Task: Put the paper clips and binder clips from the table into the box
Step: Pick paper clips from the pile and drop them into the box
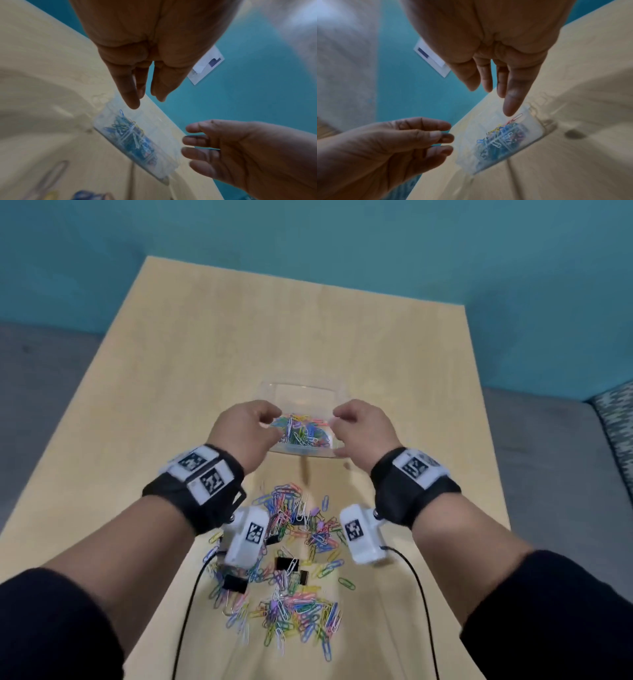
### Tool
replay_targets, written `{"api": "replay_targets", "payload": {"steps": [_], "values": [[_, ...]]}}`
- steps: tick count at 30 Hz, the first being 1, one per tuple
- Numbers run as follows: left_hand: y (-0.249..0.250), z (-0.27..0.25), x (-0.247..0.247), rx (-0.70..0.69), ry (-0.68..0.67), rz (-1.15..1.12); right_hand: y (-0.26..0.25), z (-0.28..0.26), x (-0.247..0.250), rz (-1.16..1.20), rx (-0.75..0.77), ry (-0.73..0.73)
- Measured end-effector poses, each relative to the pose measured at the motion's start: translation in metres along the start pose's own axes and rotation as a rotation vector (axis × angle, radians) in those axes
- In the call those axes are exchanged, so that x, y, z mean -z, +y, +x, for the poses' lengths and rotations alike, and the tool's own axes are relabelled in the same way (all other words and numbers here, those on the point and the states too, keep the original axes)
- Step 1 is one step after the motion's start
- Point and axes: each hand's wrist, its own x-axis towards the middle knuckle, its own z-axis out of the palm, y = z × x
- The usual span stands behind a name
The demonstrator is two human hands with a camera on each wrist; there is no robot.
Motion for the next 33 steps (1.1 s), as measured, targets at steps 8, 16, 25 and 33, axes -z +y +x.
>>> {"api": "replay_targets", "payload": {"steps": [8, 16, 25, 33], "values": [[-0.053, -0.184, -0.025, -0.332, -0.281, 0.438, 0.093, -0.182, 0.015, -0.904, 0.500, -0.508], [-0.080, -0.242, -0.086, -0.392, -0.278, 0.643, 0.124, -0.228, -0.031, -1.002, 0.627, -0.497], [-0.070, -0.225, -0.088, -0.173, -0.159, 0.570, 0.113, -0.222, -0.055, -0.762, 0.164, -0.230], [-0.067, -0.211, -0.092, -0.215, -0.170, 0.576, 0.110, -0.210, -0.067, -0.787, 0.271, -0.247]]}}
